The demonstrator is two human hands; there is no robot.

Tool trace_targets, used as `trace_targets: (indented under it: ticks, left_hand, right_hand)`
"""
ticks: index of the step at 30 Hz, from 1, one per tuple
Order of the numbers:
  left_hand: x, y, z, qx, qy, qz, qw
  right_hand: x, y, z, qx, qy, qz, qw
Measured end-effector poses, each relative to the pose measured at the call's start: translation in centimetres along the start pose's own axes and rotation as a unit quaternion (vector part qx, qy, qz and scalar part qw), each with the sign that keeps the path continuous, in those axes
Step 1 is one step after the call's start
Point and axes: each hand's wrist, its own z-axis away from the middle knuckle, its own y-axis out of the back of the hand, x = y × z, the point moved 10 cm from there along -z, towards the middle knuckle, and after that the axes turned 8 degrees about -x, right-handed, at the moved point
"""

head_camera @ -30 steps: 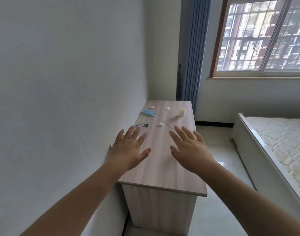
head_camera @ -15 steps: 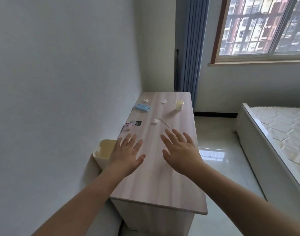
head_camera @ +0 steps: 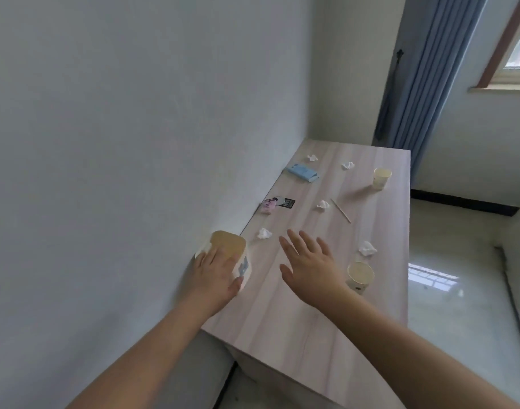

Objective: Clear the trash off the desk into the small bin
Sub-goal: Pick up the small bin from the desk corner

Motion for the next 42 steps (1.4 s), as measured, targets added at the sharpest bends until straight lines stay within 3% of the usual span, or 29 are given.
trace_targets:
  ticks: [4, 15, 22, 25, 31, 36, 42]
  left_hand:
    - [-3.9, -1.8, 0.0, 0.036, 0.015, 0.021, 0.999]
    - [-11.9, -11.2, -2.3, -0.029, 0.087, 0.077, 0.993]
    - [-12.9, -13.9, -4.0, -0.037, 0.086, 0.112, 0.989]
    - [-12.9, -14.5, -4.6, -0.050, 0.086, 0.119, 0.988]
    - [-13.2, -14.9, -5.3, -0.049, 0.083, 0.136, 0.986]
    - [-13.7, -13.5, -5.9, -0.018, 0.086, 0.208, 0.974]
    - [-14.8, -13.3, -7.2, -0.026, 0.101, 0.364, 0.926]
  right_hand:
    - [-2.2, -2.6, -4.1, -0.022, 0.014, 0.006, 1.000]
    - [-6.8, -11.2, -14.0, -0.110, -0.022, -0.010, 0.994]
    - [-5.1, -12.4, -16.9, -0.076, -0.092, -0.046, 0.992]
    - [-4.6, -14.4, -17.3, -0.139, -0.155, -0.131, 0.969]
    - [-4.2, -17.3, -17.3, -0.191, -0.237, -0.381, 0.873]
    - [-3.4, -17.3, -17.2, -0.177, -0.247, -0.402, 0.864]
    - [-1.3, -17.2, -15.9, -0.162, -0.258, -0.380, 0.873]
